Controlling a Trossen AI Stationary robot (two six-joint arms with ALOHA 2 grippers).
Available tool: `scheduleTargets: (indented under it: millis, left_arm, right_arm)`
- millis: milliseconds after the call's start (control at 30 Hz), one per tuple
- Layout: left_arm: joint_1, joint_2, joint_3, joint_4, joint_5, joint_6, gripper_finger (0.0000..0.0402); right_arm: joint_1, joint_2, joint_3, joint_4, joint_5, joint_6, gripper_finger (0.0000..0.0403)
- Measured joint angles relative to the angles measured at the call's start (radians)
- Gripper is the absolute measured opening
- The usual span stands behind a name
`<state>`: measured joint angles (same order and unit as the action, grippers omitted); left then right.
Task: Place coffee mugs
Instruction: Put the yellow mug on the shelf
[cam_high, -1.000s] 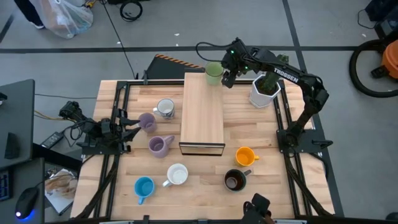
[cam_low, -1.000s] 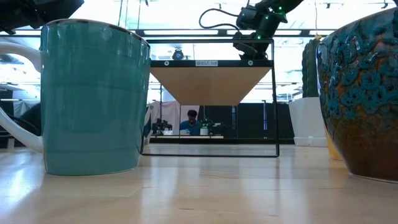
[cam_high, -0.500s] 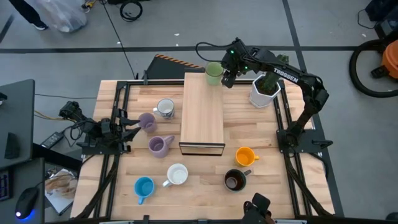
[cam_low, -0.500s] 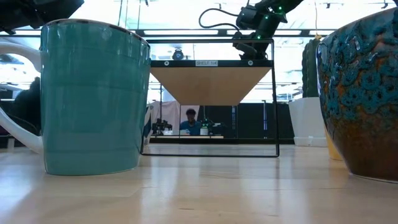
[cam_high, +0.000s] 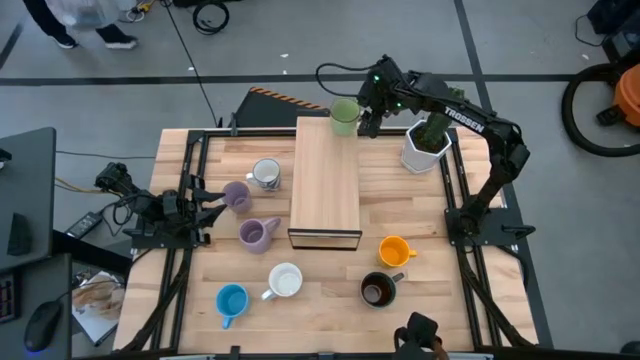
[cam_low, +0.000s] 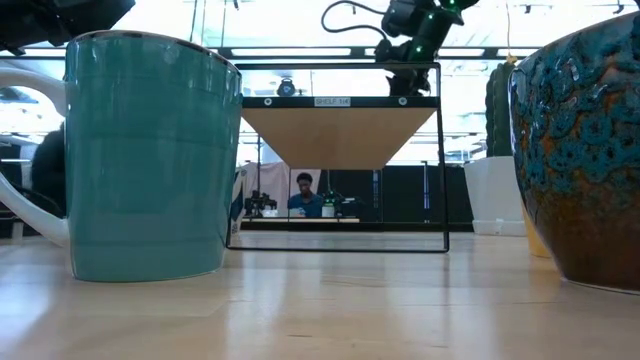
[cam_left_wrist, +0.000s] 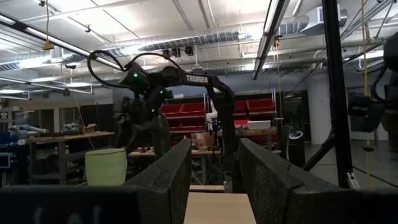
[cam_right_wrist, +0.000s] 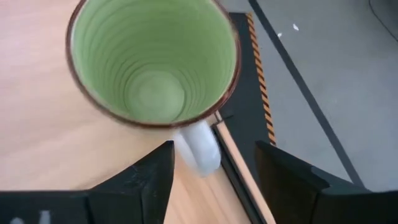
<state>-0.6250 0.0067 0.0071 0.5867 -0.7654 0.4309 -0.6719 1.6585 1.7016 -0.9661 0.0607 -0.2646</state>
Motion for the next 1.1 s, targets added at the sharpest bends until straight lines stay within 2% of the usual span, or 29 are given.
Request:
scheduleTargets:
  millis: [167, 533, 733, 867, 1100]
  left_arm:
    - [0.0, 0.0, 0.0, -0.001, 0.0, 0.0, 0.0139]
    - [0.0, 0.0, 0.0, -0.004, 0.0, -0.002, 0.0139]
    - [0.0, 0.0, 0.0, -0.016, 0.0, -0.027, 0.0139]
    - [0.0, 0.0, 0.0, -0.019, 0.0, -0.037, 0.0139]
    - [0.0, 0.0, 0.0, -0.019, 0.0, -0.049, 0.0139]
  right_arm:
    - [0.044, 0.0, 0.042, -0.146, 0.074, 0.028, 0.0245]
    - [0.224, -0.005, 0.054, -0.494, 0.078, 0.288, 0.0245]
    - [0.418, -0.115, -0.13, -0.47, 0.077, 0.442, 0.0244]
    - [0.562, -0.212, -0.286, -0.393, 0.073, 0.562, 0.0244]
    - [0.815, -0.285, -0.472, -0.341, -0.002, 0.704, 0.0244]
